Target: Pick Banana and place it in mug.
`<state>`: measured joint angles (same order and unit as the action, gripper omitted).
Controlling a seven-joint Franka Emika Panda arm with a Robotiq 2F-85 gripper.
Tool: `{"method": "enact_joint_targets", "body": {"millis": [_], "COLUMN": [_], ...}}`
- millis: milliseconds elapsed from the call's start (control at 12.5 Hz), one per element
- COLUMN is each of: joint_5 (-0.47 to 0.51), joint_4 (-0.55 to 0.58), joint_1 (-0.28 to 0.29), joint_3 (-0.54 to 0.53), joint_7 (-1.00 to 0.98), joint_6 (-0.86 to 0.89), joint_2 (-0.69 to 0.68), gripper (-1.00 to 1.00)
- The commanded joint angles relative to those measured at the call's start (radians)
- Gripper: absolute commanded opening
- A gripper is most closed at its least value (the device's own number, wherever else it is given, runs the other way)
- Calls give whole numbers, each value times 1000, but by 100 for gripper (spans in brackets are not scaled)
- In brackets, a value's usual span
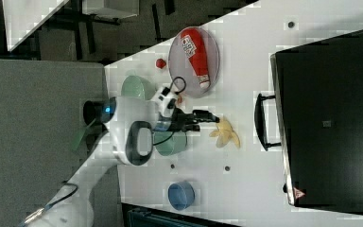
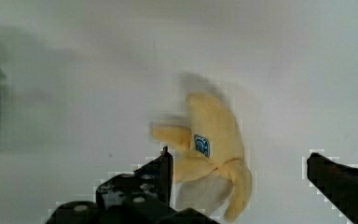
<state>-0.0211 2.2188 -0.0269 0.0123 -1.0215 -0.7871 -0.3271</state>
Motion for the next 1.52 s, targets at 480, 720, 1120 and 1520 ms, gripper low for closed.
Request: {"method": "enact_joint_targets", "body": {"millis": [480,720,1120,1520], "joint_5": [-8,-8,-7,-6], "joint_4": [122,137,158,119], "joint_1": [3,2,2,-3], "joint_3": [-3,1,4,47], "joint_7": [-155,-155,-155,-143], "joint_6": [-219,-256,-272,-107], "joint_2": [-45,-51,-23,297], "gripper": [93,19,-56,-57]}}
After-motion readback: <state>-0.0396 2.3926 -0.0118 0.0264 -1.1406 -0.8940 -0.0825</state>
